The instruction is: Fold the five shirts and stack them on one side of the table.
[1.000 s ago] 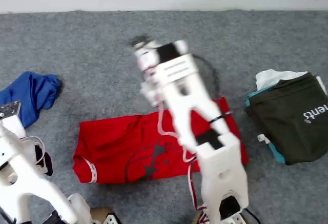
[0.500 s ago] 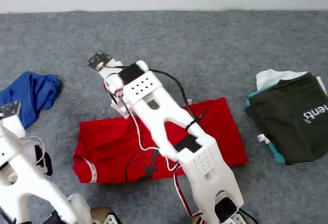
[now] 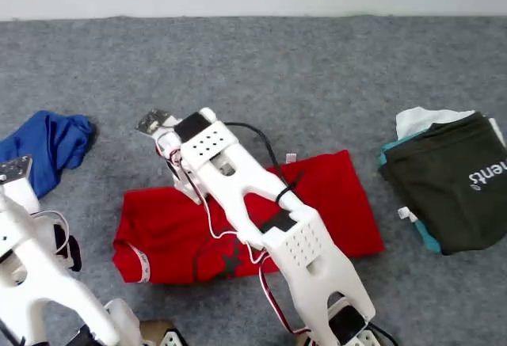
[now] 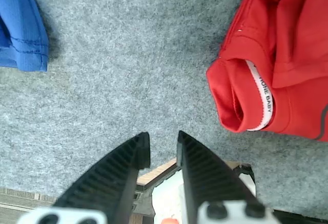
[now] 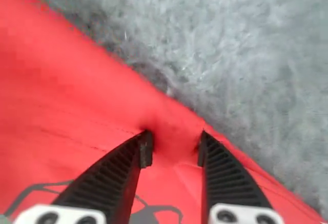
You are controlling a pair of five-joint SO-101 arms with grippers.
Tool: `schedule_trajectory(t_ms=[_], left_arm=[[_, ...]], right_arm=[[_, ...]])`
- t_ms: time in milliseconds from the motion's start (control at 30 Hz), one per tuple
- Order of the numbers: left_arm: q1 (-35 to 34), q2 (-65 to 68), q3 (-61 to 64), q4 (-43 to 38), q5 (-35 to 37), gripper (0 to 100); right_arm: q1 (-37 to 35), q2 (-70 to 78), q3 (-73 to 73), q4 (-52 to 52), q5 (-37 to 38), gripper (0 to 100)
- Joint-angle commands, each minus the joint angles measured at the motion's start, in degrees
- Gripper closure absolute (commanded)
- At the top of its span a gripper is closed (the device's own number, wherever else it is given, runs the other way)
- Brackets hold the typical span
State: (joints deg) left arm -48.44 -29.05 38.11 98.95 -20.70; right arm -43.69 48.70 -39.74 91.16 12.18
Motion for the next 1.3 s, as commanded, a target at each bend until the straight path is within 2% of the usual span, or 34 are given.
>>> schedule_trajectory(t_ms=[0,133,300,533,700,1000,1267], left_arm=[[-0.1,-0.3,-0.1,-0.2,0.4,90],[-0.1,-0.3,-0.1,-0.2,0.4,90],[-0.1,-0.2,-0.1,-0.2,0.4,90],[-0.1,-0.1,-0.1,-0.2,0.4,90],[-0.1,-0.1,-0.1,-0.2,0.4,90],[0.0,0.1,-0.1,-0.2,0.4,90],[0.0,0.1,-0.1,-0.2,0.4,90]], right_arm=[[-0.3,2.6,-1.8,-0.6,-0.5,84.2],[-0.3,2.8,-1.8,0.0,-0.5,86.7],[-0.2,-4.1,-4.7,4.5,0.0,87.4],[1.4,-12.2,-5.7,11.5,3.7,77.4],[9.7,-12.4,-5.5,11.6,4.0,77.3],[31.6,-12.9,-4.7,11.9,3.7,77.3],[37.5,-13.0,10.4,11.6,3.6,77.4]])
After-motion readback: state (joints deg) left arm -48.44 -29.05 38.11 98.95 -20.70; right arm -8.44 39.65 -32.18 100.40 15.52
